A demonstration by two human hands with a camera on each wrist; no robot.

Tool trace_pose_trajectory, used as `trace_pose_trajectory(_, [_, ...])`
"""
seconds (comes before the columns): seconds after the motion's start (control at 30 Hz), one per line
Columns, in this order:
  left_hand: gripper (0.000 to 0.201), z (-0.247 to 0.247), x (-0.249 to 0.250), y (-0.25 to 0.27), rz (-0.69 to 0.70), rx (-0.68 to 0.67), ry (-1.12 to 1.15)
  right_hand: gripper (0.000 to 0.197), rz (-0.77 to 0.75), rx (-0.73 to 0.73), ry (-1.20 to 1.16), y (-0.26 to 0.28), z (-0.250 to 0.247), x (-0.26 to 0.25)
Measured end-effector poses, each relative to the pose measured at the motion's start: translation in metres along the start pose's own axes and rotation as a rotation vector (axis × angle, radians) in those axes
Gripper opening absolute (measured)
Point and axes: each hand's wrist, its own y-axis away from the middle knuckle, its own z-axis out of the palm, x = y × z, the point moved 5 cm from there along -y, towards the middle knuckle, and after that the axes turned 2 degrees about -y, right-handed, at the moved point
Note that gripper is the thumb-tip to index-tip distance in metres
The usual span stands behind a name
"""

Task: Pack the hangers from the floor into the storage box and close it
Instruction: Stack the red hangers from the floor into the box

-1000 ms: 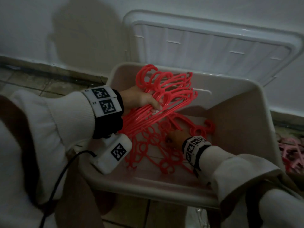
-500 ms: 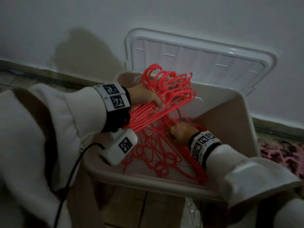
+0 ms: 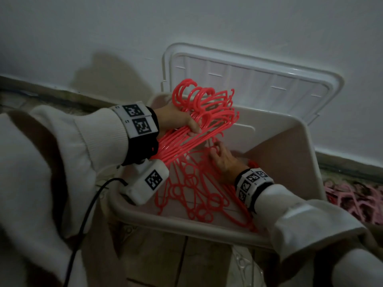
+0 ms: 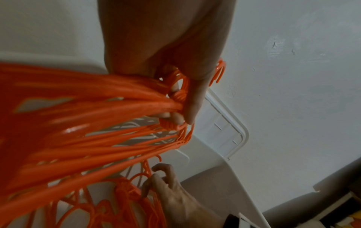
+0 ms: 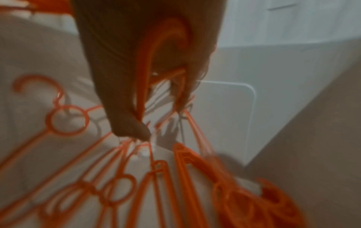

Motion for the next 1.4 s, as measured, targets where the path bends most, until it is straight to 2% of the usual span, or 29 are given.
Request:
trace_pose_trajectory(0.07, [0.026, -0.002, -0.002, -0.002, -0.013, 0.009, 0.022, 0.093, 0.145, -0.014, -0.080, -0.003, 0.006, 0.011])
trace_pose_trajectory(0.2, [0.020, -0.005, -0.002, -0.004, 0.002, 0.027, 0.038, 0.067, 0.342, -0.023, -0.285, -0.003, 0.002, 0.029])
trace_pose_trajectory(0.33, [0.016, -0.005, 0.001, -0.007, 0.019, 0.012, 0.031, 0.061, 0.401, -0.144, -0.147, -0.002, 0.004, 0.047])
trace_pose_trajectory(0.47, [0.018, -0.001, 0.005, -0.007, 0.044, 0.001, 0.004, 0.055, 0.370, -0.110, -0.069, 0.000, 0.006, 0.055])
trace_pose_trajectory(0.7, [0.018, 0.003, 0.008, -0.006, 0.058, 0.020, 0.012, 0.047, 0.320, -0.146, 0.148, -0.001, -0.003, 0.057])
trace_pose_trajectory(0.93, [0.024, 0.002, 0.006, -0.005, 0.046, -0.004, 0.023, 0.044, 0.160, -0.094, 0.366, -0.002, -0.023, 0.043])
trace_pose_trajectory(1.1, [0.018, 0.003, 0.001, -0.007, -0.001, -0.046, -0.016, 0.044, 0.041, -0.120, 0.497, -0.016, -0.026, 0.044])
trace_pose_trajectory(1.2, [0.009, 0.001, -0.001, -0.008, -0.025, -0.026, -0.019, 0.045, 0.021, -0.159, 0.541, -0.026, -0.021, 0.046])
trace_pose_trajectory(1.4, [0.012, -0.001, -0.005, -0.012, -0.035, -0.014, -0.026, 0.042, 0.014, -0.149, 0.469, -0.043, -0.013, 0.046])
